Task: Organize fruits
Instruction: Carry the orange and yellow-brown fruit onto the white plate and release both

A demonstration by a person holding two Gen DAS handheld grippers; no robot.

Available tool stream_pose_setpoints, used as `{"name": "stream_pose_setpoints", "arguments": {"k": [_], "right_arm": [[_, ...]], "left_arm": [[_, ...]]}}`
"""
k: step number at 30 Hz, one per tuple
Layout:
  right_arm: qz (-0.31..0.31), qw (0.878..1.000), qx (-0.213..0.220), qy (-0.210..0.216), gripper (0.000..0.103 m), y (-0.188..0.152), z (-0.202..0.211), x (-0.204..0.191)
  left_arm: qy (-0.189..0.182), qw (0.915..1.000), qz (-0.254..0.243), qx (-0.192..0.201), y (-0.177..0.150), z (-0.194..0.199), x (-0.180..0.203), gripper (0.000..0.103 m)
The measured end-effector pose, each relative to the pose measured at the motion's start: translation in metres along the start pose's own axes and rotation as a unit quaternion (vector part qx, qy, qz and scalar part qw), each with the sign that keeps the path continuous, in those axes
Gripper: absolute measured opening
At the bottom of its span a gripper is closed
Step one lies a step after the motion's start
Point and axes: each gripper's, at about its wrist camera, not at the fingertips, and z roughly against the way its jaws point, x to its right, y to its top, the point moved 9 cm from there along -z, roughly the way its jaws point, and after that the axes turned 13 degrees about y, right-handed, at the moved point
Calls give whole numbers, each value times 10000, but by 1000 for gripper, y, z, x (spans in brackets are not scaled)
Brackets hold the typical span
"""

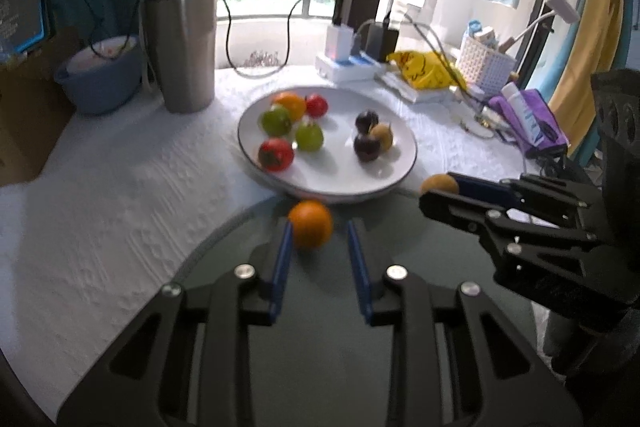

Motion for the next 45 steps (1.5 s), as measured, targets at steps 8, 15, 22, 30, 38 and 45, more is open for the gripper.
{"name": "stream_pose_setpoints", "arguments": {"k": [8, 15, 22, 30, 38, 45], "right_arm": [[7, 9999, 83, -115, 27, 8, 8, 2], [-59, 9998, -14, -178, 27, 1, 5, 6], [-140, 9994, -29, -310, 27, 4, 6, 21], [-172, 9992, -41, -350, 27, 12, 1, 33], [-90, 9994, -35, -327, 27, 26, -4, 35], [-32, 9995, -11, -314, 27, 38, -10, 37]], "left_arm": [[-156, 9997, 160, -141, -1, -8, -7, 27], [-248, 9986, 308, -348, -7, -29, -7, 43], [-185, 9989, 116, -406, -3, -45, 1, 43], [-119, 9987, 56, -494, -2, -52, -2, 35], [-261, 9995, 100, -113, 25, -25, -2, 35], [-312, 9995, 74, 71, 49, -24, 3, 35]]}}
